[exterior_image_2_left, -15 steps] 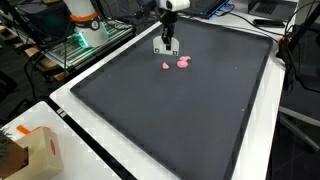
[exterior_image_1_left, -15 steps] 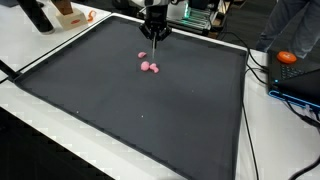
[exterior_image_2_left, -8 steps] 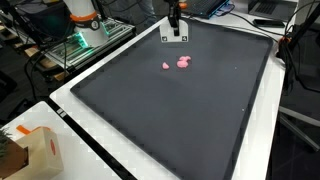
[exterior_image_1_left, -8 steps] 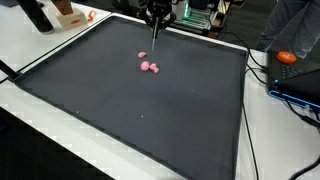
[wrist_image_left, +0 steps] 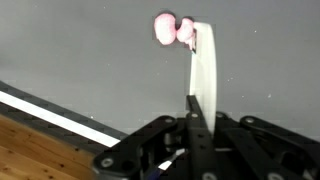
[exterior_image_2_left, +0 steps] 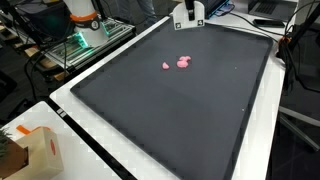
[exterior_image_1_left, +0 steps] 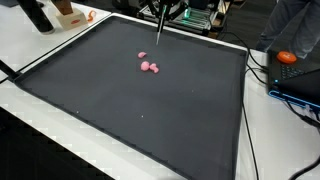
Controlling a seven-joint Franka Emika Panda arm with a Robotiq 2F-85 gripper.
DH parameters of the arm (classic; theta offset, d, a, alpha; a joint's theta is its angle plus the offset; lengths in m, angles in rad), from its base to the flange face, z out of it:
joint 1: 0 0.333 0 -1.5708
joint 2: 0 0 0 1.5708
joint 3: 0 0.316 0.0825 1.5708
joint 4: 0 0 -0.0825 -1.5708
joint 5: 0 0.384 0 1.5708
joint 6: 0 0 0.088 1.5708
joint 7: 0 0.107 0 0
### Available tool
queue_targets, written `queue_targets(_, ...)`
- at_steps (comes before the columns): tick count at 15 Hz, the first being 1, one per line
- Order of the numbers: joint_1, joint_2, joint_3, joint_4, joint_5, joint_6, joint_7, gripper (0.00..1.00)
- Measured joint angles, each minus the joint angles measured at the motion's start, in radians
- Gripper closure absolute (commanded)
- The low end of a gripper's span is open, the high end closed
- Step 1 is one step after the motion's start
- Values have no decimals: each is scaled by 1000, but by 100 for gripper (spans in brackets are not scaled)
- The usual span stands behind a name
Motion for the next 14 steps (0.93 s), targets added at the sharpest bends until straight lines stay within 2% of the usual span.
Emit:
queue_targets(10, 3, 16, 1, 19, 4, -3, 1, 99)
queue_targets(14, 25, 46, 18, 104, 5, -95, 40, 99)
